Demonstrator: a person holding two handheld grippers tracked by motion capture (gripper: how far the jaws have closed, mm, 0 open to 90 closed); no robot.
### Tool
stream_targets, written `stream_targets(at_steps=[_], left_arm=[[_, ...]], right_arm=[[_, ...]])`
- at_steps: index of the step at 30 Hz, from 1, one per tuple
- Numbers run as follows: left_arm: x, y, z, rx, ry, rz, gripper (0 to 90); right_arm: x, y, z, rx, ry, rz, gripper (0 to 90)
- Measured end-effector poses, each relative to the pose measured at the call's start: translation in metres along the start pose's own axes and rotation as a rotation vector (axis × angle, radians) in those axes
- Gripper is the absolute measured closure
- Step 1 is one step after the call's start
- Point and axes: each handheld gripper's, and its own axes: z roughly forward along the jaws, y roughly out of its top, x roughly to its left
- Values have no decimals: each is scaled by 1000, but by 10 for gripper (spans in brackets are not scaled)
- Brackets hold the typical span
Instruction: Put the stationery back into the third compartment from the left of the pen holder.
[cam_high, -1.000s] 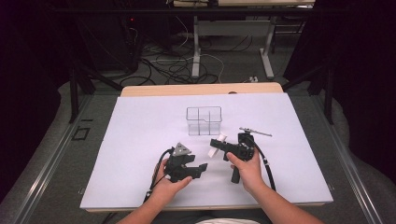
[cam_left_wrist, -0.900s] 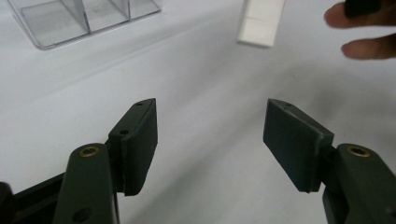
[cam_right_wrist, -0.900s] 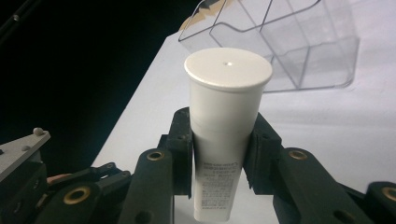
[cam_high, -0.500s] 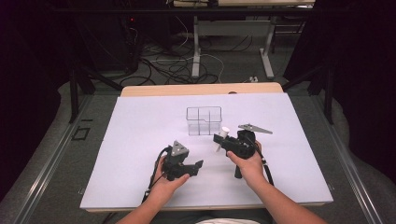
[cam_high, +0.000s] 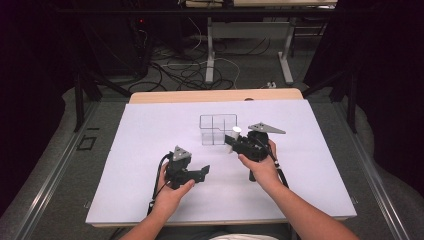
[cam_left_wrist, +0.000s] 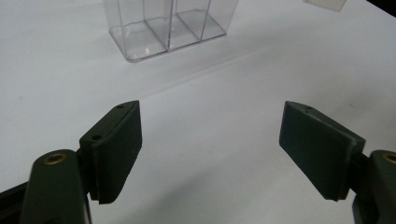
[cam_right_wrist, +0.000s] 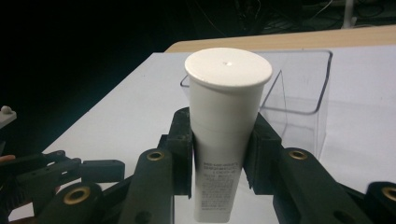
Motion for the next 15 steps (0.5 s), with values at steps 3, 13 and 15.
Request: stream_targets(at_steps=[3,13,15], left_arm=[[2,0,-1,-1,11,-7,163],[13,0,-6,-38,51,-20,6],[14,0,-6,-46,53,-30,5]], right_arm=[[1,9,2,-10,-10,-31,678],[4,30,11,-13,-41,-89,678],[4,33,14,-14,-45,-98,678]])
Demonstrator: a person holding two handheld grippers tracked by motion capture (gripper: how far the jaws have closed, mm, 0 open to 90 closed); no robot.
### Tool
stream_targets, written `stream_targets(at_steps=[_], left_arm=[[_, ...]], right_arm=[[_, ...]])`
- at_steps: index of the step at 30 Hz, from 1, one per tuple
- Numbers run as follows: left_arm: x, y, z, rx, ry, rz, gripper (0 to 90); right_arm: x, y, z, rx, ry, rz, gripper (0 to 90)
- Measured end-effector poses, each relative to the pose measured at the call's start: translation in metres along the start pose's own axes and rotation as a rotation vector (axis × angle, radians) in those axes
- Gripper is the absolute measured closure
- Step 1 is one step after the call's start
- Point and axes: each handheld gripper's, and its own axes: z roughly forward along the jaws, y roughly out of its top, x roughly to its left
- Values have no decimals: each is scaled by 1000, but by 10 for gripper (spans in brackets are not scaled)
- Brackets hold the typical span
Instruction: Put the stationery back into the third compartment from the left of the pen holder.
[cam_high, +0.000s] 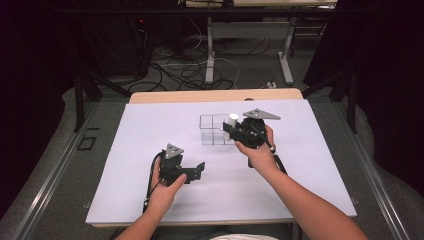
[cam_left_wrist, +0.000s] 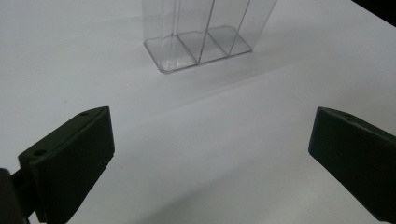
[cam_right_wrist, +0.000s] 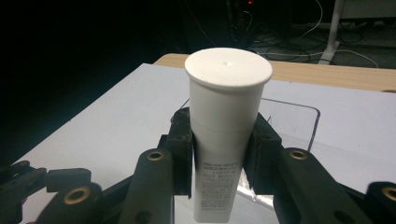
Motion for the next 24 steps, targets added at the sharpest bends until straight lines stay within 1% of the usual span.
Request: stream_targets(at_steps=[2,3,4,5,6,8,9,10,11,12,13,14,16,19,20,22,24], left_arm=[[3,0,-1,3,-1,8,6],[3,0,-1,3,-1,8,6],[4,-1,0,-2,-3,1,5],[6,-1,-1,4,-3,13,5],[6,-1,-1,4,-3,13,5],[7,-2,0,-9,-1,7,6],[10,-2,0,-8,4,17,5],[11,-1,-1,-4,2,16,6],[11,-2,-1,-14,5,11,5],[12,-2,0,-16,6,3,5],[12,-2,0,-16,6,3,6],[12,-2,0,-14,9,4,5],[14,-3,0,-1,10,-4,5],[15,-3,0,0,13,2,5],[15,-3,0,0,13,2,5],[15,-3,1,-6,10,-8,6],[15,-4,1,-5,13,-6,5]], right_arm=[[1,3,3,0,-6,-10,678],[1,4,5,-3,-11,-20,678],[1,6,6,0,-12,-16,678],[1,7,7,1,-14,-20,678],[1,8,9,2,-17,-25,678],[1,10,13,-1,-25,-34,677],[1,11,14,0,-30,-39,678],[1,11,16,4,-30,-36,677],[0,12,18,0,-40,-47,678],[-1,12,20,-3,-44,-49,678],[-1,12,20,-3,-44,-49,678],[-3,13,24,4,-56,-52,677],[-5,14,28,5,-65,-49,677],[-8,13,33,15,-82,-44,678],[-9,12,36,12,-91,-50,677],[-11,12,39,21,-102,-49,678],[-14,11,42,26,-115,-43,677]])
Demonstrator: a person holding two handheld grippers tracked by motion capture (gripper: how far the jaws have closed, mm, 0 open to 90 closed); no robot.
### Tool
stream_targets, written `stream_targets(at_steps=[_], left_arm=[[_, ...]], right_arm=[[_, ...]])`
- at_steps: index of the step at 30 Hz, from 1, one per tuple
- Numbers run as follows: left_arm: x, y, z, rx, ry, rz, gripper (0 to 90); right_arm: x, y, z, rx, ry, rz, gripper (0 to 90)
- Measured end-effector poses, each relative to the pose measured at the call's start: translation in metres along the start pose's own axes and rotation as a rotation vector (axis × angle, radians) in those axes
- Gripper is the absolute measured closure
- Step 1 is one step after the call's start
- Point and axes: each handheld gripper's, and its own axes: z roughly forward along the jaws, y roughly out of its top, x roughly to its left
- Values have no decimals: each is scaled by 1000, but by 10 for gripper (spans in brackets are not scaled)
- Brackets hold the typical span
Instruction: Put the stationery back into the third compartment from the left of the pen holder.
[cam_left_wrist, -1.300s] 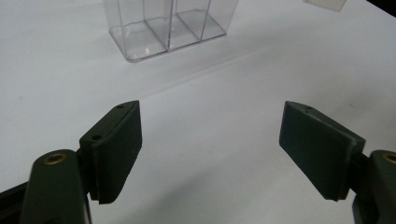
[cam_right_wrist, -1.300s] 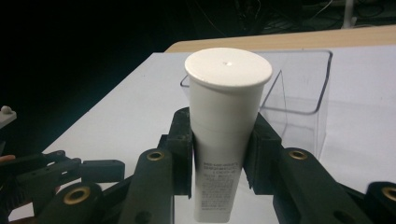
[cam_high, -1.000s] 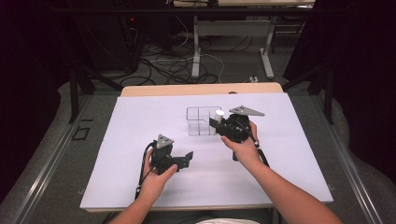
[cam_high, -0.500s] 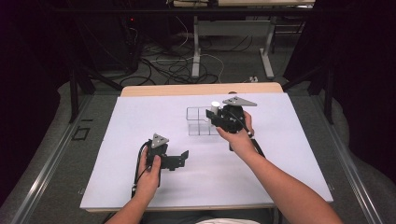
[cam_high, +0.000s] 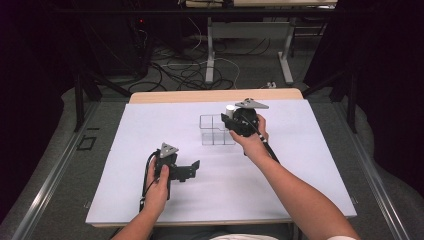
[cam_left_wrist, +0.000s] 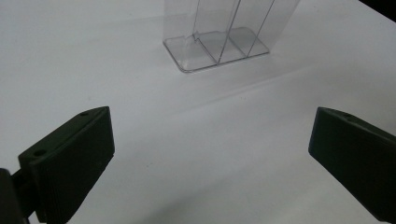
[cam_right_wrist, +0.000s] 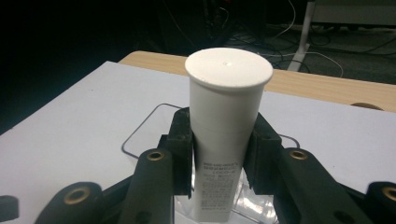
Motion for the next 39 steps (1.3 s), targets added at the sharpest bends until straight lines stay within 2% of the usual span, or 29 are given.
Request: stream_targets(at_steps=[8,10,12,15,25,31,35,39], left_arm=[[0,0,1,5,-4,-5,5],[0,0,1,4,-5,-6,5],[1,-1,1,7,-7,-10,6],[1,-1,2,8,-9,-11,5],[1,-1,2,8,-10,-17,6],[1,-1,2,10,-11,-16,6],[2,-1,2,13,-11,-16,5],[2,-1,2,13,-7,-13,5]], right_arm=[[-7,-2,9,-4,-48,4,677],[-8,-4,13,-3,-77,24,677],[-9,-4,16,-2,-99,23,678],[-10,-5,19,0,-110,37,677],[-12,-8,23,12,-124,38,677],[-11,-8,24,2,-123,27,670],[-10,-8,23,-7,-97,29,537],[-7,-6,18,-38,-90,6,432]])
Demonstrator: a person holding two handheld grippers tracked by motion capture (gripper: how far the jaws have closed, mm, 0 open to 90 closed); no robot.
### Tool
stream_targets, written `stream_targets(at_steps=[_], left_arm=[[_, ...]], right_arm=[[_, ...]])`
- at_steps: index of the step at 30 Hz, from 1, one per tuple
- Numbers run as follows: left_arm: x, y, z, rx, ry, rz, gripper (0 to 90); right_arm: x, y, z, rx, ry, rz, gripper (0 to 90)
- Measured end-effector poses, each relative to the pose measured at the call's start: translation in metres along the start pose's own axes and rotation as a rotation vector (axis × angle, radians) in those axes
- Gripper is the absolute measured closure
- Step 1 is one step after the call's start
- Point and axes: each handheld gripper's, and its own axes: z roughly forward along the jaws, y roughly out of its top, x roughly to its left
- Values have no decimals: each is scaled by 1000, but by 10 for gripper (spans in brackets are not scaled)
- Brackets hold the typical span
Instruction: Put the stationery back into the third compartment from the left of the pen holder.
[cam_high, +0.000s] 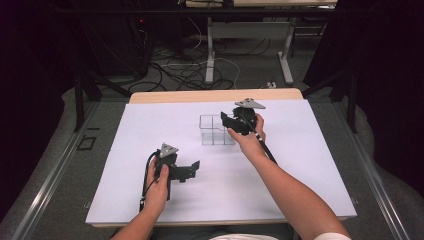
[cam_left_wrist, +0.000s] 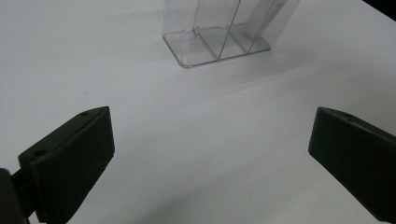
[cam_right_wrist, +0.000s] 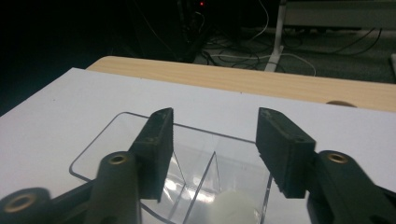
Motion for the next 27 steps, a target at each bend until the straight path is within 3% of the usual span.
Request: stream_targets(at_steps=[3,17,24,27], left_arm=[[0,0,0,2,0,-1,6],[1,0,-1,-5,2,-13,5],[0,0,-1,3,3,-10,6],[0,0,-1,2,3,-11,6]], right_arm=[[1,2,-3,-22,15,-12,391],[-6,6,-28,-27,54,-51,410],[-13,3,-43,-11,97,-50,319],[-16,-2,-49,-15,114,-77,250]])
